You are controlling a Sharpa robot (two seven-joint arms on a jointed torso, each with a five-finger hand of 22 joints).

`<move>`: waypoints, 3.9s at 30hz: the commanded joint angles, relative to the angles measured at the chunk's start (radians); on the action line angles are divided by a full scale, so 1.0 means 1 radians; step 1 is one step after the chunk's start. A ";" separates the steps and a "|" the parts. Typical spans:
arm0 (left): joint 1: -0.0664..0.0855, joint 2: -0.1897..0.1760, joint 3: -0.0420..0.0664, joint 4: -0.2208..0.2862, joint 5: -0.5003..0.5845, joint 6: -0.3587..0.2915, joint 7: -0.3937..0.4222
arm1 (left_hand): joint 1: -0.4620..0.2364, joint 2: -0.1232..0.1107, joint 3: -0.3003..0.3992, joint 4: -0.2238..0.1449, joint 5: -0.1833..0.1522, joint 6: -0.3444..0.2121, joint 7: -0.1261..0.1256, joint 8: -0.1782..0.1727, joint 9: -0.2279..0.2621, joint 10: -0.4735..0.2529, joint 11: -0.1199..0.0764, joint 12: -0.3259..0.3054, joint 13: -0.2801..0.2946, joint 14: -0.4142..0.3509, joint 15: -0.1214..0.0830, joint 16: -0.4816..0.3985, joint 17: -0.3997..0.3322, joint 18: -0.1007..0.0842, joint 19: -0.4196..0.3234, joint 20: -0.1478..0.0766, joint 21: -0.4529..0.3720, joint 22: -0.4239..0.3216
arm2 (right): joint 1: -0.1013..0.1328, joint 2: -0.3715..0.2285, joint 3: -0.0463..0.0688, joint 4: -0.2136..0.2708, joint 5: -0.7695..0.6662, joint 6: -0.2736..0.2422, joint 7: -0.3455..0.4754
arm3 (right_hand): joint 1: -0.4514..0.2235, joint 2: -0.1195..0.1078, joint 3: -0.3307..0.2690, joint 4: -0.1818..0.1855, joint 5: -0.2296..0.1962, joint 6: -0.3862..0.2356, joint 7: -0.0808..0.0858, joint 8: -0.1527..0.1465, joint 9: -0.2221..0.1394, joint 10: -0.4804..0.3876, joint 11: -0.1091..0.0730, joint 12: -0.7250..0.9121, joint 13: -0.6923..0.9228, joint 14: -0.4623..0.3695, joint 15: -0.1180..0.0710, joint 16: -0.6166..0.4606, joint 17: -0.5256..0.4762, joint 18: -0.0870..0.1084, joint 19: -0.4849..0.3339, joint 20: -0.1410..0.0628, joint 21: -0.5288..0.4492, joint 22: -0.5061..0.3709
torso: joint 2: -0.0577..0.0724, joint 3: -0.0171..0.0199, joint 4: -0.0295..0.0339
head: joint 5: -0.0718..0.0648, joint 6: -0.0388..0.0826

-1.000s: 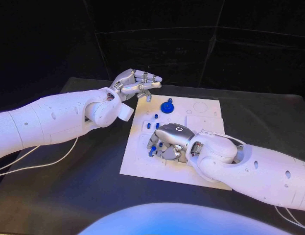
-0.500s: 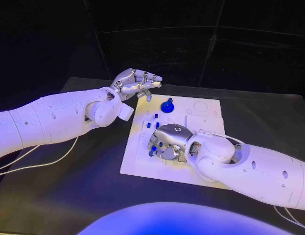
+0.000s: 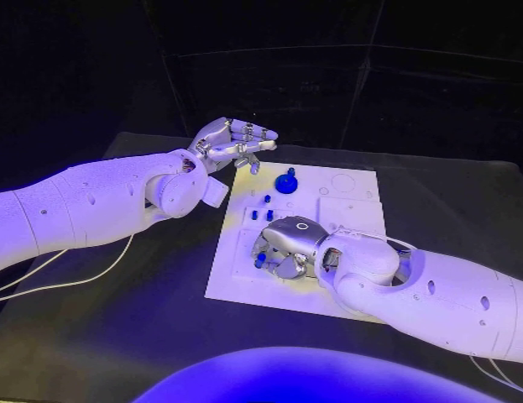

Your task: Assemble the parts on the task board

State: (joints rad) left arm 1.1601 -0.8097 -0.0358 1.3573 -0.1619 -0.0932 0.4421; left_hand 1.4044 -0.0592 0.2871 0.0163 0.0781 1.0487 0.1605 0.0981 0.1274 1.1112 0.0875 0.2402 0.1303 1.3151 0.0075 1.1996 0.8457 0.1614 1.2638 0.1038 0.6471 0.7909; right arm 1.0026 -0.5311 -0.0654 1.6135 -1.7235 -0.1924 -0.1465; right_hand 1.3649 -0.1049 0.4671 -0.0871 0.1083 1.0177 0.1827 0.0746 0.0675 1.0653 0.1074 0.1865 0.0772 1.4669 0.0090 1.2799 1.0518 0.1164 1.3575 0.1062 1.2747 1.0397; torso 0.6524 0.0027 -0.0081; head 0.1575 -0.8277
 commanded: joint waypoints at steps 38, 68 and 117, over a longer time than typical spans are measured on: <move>0.002 -0.006 0.000 0.002 0.004 0.018 -0.005 | 0.009 0.004 0.000 -0.006 0.005 -0.004 -0.001 0.005 -0.001 -0.008 0.002 0.008 0.002 -0.011 0.001 -0.004 -0.007 0.013 -0.002 0.003 -0.008 -0.004 | 0.056 -0.328 0.042 0.208 0.413 -0.270 0.010 | -0.092 -0.004 -0.214 0.090 0.046 -0.037 -0.038 0.058 0.023 0.196 -0.051 0.238 0.102 0.029 -0.031 0.028 0.038 -0.020 0.024 -0.017 0.014 0.033 | -0.006 -0.0047 -0.0042 | -0.075 0.036; 0.002 -0.014 0.000 0.009 0.004 0.017 -0.003 | 0.007 0.004 -0.001 -0.006 0.005 -0.004 -0.001 0.006 -0.001 -0.008 0.003 0.009 0.002 -0.012 0.001 -0.004 -0.009 0.013 -0.002 0.003 -0.009 -0.005 | 0.005 -0.545 0.023 0.287 0.245 -0.210 -0.351 | -0.157 0.020 -0.569 0.292 0.177 -0.073 -0.075 0.260 0.145 0.269 -0.080 1.056 1.079 0.063 -0.055 0.185 0.291 -0.061 0.104 -0.044 0.155 0.263 | -0.020 -0.0147 -0.0260 | -0.161 0.038; 0.001 -0.019 0.000 0.007 0.004 0.024 -0.005 | 0.005 0.004 -0.002 -0.004 0.005 -0.003 -0.001 0.006 0.000 -0.008 0.003 0.010 0.003 -0.013 0.001 -0.004 -0.010 0.014 -0.004 0.003 -0.013 -0.008 | -0.072 -0.423 0.021 0.208 0.170 -0.118 -0.405 | -0.094 0.062 -0.615 0.353 0.201 -0.083 -0.083 0.317 0.184 0.287 -0.087 1.069 1.134 0.068 -0.059 0.201 0.323 -0.067 0.113 -0.047 0.172 0.294 | -0.019 -0.0146 -0.0254 | -0.152 0.025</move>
State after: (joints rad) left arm 1.1601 -0.8288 -0.0368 1.3635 -0.1618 -0.0816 0.4337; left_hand 1.4044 -0.0592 0.2871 0.0164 0.0781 1.0487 0.1605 0.0981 0.1274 1.1077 0.0911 0.2443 0.1320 1.3079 0.0075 1.1996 0.8368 0.1613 1.2638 0.1037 0.6359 0.7841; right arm 0.9352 -0.9550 -0.0400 1.8262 -1.5419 -0.3126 -0.5463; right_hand 1.2608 -0.0444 -0.1515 0.2666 0.3082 0.9340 0.1023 0.3894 0.2488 1.3473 0.0196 1.2535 1.2111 1.4651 -0.0468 1.4775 1.3075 0.0618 1.4621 0.0589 1.4415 1.3077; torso 0.6327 -0.0114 -0.0336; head 0.0048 -0.8024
